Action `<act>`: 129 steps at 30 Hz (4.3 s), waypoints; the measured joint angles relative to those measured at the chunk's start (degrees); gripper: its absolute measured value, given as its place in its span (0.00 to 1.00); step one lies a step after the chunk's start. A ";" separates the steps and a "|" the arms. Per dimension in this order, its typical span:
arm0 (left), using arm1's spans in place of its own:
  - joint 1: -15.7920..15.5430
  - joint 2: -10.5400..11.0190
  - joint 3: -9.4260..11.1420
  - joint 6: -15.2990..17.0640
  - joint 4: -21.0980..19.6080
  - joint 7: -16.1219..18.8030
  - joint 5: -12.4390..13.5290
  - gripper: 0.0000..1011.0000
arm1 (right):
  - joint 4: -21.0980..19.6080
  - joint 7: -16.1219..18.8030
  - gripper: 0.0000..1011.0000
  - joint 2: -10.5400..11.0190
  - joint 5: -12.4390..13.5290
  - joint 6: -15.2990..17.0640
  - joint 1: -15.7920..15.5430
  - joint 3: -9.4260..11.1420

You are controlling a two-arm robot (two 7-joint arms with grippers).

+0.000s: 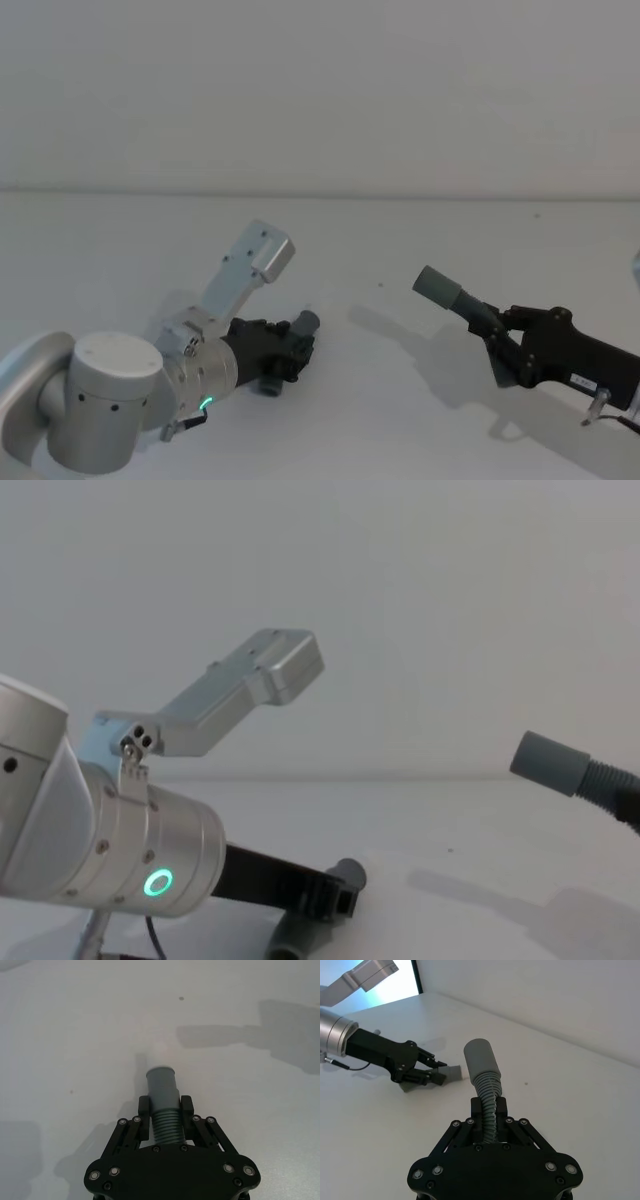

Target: Use both hands to pick up one end of the pipe from the table, align the ends, and insert them.

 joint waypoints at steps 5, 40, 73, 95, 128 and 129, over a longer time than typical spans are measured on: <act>-0.62 0.86 0.37 -0.57 -0.37 -1.35 0.25 0.35 | 1.14 1.88 0.14 0.73 0.48 -1.80 0.49 -0.24; -8.49 17.16 3.14 -8.13 -4.78 -25.02 -1.89 0.35 | 6.25 10.59 0.14 4.04 0.97 -10.25 3.66 -3.80; -17.10 21.23 9.01 -13.65 -2.18 -38.77 -2.47 0.35 | 11.62 16.27 0.13 4.55 -1.46 -17.26 9.20 -8.97; -20.66 22.48 11.81 -13.08 -1.44 -42.98 -2.85 0.35 | 13.33 16.32 0.13 4.78 -2.29 -18.05 10.83 -10.92; -23.15 21.21 14.23 -13.36 1.66 -44.09 -4.85 0.35 | 14.42 16.91 0.13 5.29 -0.85 -19.29 12.19 -12.72; -23.22 21.18 14.29 -13.33 1.73 -44.11 -4.88 0.35 | 14.44 16.94 0.13 5.29 -0.78 -19.30 12.21 -12.75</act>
